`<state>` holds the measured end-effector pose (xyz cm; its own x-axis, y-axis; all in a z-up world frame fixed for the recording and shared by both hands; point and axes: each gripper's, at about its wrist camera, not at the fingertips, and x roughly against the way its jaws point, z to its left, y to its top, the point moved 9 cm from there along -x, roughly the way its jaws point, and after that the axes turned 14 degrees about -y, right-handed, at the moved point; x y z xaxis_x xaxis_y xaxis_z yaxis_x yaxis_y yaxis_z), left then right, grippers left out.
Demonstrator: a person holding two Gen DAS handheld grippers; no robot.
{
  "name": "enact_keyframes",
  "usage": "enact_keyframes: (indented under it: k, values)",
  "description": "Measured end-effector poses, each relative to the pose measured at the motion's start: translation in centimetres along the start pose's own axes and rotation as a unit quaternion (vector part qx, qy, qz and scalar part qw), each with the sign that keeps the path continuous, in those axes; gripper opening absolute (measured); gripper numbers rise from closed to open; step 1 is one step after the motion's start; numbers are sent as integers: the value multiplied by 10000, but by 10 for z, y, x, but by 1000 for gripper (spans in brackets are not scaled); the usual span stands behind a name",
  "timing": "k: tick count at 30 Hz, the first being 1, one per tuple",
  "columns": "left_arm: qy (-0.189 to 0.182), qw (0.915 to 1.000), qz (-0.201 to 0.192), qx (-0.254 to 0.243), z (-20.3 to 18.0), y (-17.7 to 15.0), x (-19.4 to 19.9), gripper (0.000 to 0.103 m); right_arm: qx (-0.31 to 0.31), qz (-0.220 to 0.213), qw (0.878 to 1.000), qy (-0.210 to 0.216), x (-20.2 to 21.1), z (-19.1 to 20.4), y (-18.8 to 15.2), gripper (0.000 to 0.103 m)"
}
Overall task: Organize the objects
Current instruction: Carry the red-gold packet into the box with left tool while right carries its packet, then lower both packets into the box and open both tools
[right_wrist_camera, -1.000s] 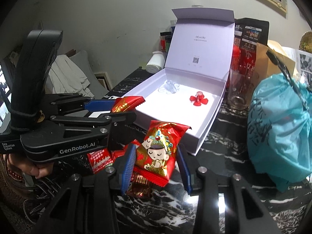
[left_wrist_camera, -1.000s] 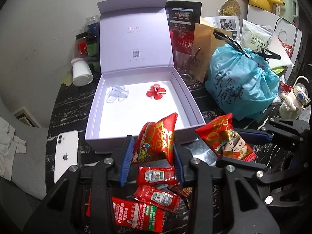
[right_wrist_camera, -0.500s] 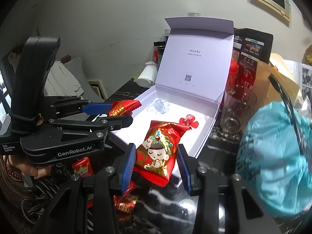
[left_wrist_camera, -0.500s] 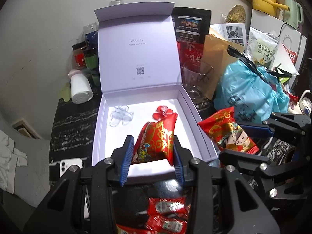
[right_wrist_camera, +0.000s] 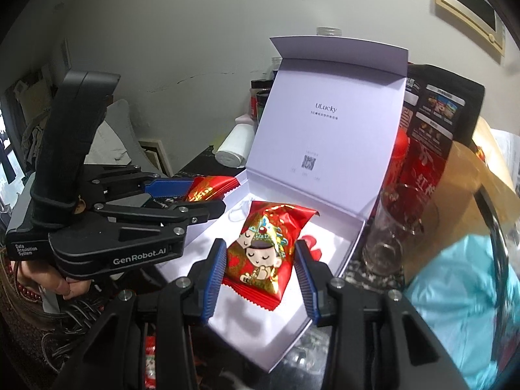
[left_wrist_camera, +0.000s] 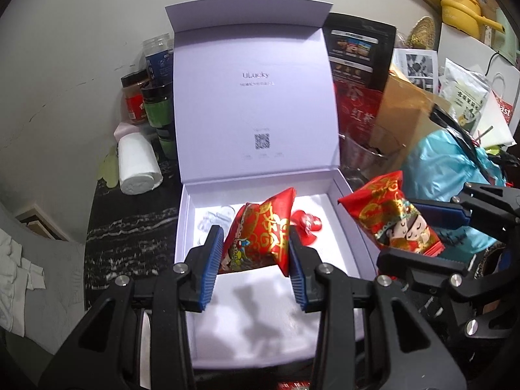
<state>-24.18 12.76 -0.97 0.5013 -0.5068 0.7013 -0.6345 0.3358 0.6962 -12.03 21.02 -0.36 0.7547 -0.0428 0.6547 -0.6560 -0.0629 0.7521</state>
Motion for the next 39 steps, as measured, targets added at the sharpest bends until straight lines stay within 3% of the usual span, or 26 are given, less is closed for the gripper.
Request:
enact_keyframes:
  k: [16,25,39]
  values:
    - [85,9999,-20,82,42,35,-47,37,-89,167,9998,-10,-68,-15,34,43]
    - [32,9989,454,114,50,17,-85,37,-188,415,9989,-69,-109,-21,27,43]
    - [-271,9954,892,230,46,0,-106,37,-119,964,9953,19,-142,-19,1,43]
